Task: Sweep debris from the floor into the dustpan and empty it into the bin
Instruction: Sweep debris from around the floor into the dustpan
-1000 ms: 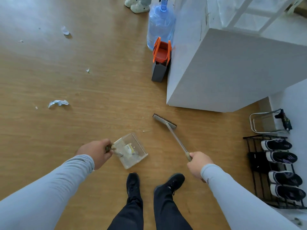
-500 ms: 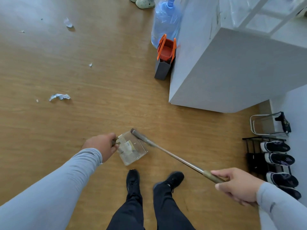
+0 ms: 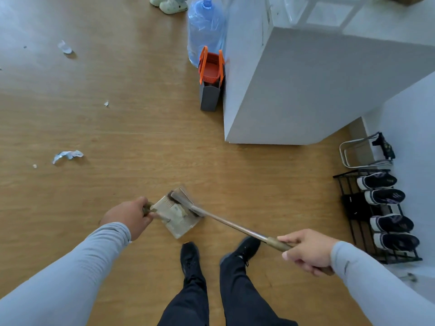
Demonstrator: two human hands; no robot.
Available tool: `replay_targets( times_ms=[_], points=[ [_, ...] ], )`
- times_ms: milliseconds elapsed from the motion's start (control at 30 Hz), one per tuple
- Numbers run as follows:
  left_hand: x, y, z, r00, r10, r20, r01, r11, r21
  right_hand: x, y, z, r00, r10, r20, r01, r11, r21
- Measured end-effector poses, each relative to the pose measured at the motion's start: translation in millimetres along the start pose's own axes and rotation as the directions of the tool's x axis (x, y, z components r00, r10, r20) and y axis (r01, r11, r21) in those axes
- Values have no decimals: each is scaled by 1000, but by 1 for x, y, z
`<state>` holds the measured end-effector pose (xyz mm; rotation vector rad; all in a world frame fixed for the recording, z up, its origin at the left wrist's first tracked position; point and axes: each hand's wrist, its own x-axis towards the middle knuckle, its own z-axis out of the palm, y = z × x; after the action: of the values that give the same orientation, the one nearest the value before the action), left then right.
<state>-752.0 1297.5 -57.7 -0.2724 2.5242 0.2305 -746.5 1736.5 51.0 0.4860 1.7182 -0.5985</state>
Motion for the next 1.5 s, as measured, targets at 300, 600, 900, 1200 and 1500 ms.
replay_targets(
  times_ms=[300,600,900,1200,1500],
  points=[
    [-1,35,-16,981,192,33,-194,978,72,-30,112,1,979,112,-171,-50,942,331],
    [29,113,-12,873,432,226,-485,815,318,5,156,17,885,408,-224,-202,770,606],
    [47,152,-13,866,463,188,-498,771,396,51,118,122,936,353,-10,-313,844,435],
    [68,158,-25,864,470,179,-502,782,369,-21,133,123,980,161,117,-199,818,539],
    [34,126,-2,862,490,130,-501,785,364,-77,218,139,957,284,-55,-182,737,652]
  ],
)
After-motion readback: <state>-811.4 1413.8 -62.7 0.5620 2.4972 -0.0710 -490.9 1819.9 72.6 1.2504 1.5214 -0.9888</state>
